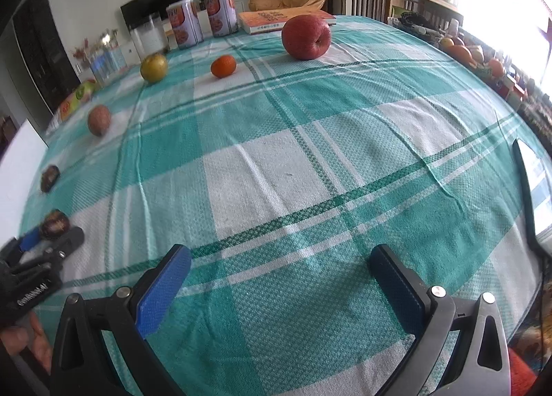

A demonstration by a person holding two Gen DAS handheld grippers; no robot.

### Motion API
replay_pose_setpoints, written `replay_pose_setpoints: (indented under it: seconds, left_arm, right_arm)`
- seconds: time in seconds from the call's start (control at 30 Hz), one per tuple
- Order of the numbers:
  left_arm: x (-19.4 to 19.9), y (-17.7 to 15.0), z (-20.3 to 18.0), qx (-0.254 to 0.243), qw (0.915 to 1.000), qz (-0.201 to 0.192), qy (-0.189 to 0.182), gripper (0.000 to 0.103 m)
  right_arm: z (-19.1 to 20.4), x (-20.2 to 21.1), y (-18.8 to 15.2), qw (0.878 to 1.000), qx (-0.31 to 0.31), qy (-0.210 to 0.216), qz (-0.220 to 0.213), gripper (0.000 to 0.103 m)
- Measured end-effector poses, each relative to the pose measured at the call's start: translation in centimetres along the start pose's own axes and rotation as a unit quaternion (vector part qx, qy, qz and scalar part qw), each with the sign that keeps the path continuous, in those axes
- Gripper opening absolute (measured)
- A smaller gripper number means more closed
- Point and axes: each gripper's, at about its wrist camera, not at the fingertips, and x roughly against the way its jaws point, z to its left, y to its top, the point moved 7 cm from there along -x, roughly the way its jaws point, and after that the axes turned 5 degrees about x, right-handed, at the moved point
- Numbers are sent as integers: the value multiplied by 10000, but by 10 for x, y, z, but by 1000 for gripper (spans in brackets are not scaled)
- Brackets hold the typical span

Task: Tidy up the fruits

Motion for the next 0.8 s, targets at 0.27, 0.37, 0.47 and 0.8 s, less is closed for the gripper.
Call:
replay_pose_setpoints:
  seconds: [0.27,0.37,0.47,0.8]
  left_arm:
    - [0,0,0,3,10000,2,12,89]
    - [0,0,0,3,10000,1,13,89]
    - [0,0,0,5,10000,1,13,89]
    - [0,1,0,11,10000,3,22,90]
  right_arm:
    - [-43,-24,106,9961,-683,196,-518,103]
    - [-43,-53,166,9976,-285,-32,-624,103]
    - [-39,-85,210,9983,-8,-116,-571,103]
    - [-43,-156,231,9971,602,-443,150,69]
